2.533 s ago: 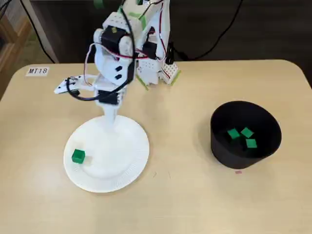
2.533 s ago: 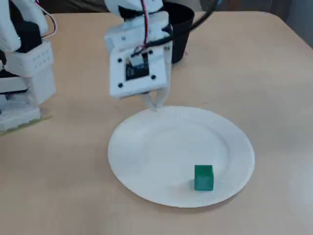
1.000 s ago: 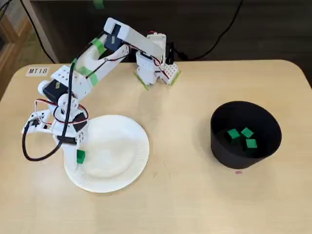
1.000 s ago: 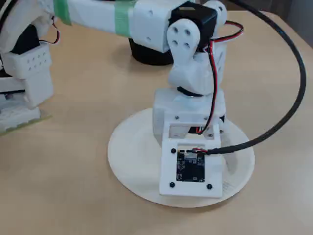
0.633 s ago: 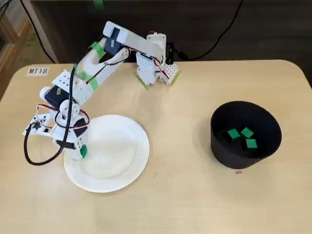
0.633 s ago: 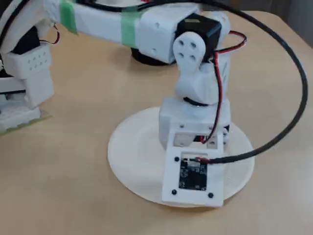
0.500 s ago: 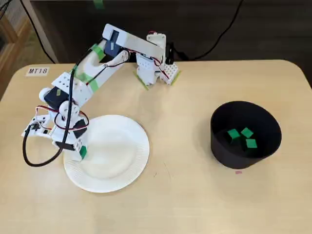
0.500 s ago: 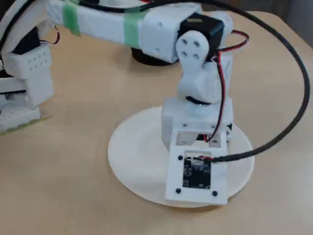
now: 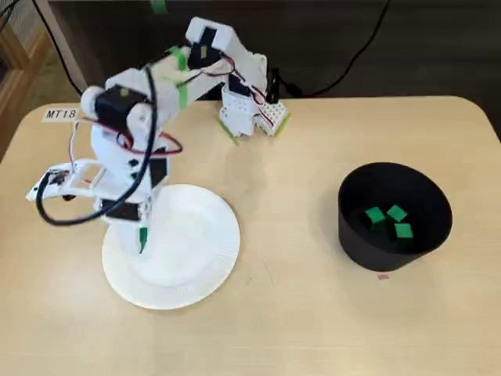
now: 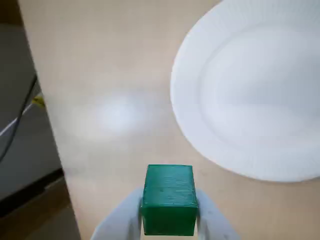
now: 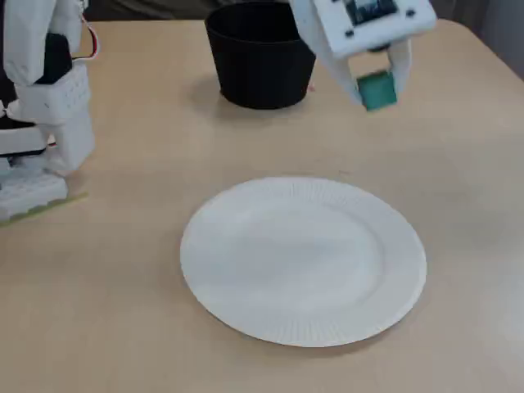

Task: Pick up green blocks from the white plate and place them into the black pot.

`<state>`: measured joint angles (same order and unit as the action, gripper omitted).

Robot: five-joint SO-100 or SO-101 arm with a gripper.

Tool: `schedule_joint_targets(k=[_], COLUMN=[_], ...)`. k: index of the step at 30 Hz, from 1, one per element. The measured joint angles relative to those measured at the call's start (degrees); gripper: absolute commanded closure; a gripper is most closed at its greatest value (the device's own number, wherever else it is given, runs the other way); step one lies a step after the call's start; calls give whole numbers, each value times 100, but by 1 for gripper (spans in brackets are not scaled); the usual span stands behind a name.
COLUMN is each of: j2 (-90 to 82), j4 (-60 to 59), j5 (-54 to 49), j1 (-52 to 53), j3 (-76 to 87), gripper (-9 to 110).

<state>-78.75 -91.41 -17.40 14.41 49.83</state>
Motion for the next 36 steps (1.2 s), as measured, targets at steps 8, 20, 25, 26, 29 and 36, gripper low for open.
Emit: schedule_joint_targets(k=[8, 20, 25, 26, 29, 36], j2=[-3507, -3946, -3841, -3832, -3832, -3894], j4=[1881, 5282, 5634, 5634, 5520, 5317], j5=[1556, 1907, 1784, 1749, 1661, 1547], j1=[-2874, -5186, -4904, -4852, -4764, -4755], j3=[3735, 6398, 6609, 6618, 6618, 6618], gripper=[104, 104, 68, 65, 59, 55])
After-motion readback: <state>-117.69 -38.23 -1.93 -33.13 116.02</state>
